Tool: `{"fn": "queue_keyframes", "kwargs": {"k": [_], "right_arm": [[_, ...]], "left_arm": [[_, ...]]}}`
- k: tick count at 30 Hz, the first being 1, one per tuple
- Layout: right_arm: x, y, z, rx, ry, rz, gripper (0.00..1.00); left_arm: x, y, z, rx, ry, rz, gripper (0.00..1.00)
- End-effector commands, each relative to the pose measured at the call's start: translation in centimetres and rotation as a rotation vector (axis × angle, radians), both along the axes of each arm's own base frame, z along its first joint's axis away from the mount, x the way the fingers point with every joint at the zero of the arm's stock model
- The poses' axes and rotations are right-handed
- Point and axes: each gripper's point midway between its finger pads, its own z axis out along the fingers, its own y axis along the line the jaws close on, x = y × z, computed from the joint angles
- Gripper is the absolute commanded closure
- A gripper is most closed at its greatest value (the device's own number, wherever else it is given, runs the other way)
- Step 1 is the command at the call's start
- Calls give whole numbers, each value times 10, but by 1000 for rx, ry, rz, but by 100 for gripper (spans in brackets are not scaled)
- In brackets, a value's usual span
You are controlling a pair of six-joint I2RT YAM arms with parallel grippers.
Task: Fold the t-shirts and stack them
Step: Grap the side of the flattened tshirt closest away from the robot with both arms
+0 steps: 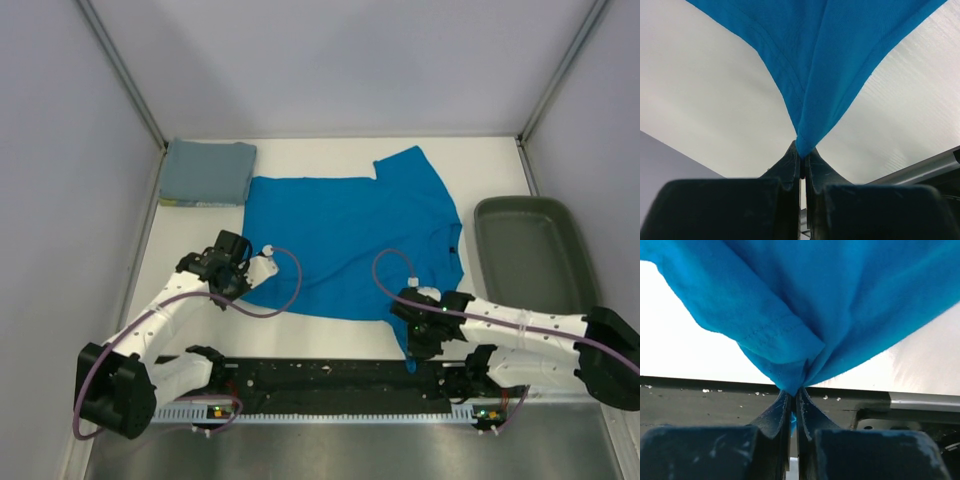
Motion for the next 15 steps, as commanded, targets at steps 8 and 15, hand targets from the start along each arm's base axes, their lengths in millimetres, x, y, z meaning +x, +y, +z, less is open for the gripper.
{"fn": "queue_keyframes", "kwargs": {"k": [8, 15], "right_arm": [[42, -52, 130, -43, -364, -86, 100], [31, -94, 191, -158, -335, 52, 100]], "left_arm": [[4, -12, 20, -59, -9, -8, 100], [-31, -36, 13, -134, 111, -124, 100]]}}
